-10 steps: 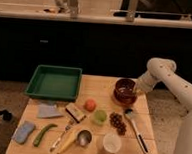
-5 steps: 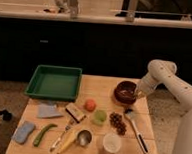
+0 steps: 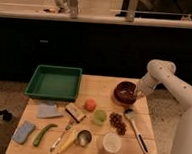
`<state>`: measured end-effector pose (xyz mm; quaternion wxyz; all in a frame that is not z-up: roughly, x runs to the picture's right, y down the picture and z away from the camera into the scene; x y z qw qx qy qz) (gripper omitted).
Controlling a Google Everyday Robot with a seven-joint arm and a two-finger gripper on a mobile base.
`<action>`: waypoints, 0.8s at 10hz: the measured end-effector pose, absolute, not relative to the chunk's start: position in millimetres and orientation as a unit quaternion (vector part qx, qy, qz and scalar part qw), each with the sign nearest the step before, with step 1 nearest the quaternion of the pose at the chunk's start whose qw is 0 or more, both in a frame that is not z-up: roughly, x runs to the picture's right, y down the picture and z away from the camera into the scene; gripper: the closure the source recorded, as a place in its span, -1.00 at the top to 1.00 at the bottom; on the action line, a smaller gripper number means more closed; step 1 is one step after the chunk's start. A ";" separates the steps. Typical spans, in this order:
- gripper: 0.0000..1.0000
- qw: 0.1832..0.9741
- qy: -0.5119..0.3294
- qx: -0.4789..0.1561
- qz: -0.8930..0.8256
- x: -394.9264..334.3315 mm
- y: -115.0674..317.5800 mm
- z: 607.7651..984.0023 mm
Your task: Stack bowls into tray
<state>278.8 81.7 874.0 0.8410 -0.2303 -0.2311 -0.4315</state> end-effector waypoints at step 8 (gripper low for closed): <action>0.60 0.841 -0.231 -0.230 -0.431 279.1 81.7 874.1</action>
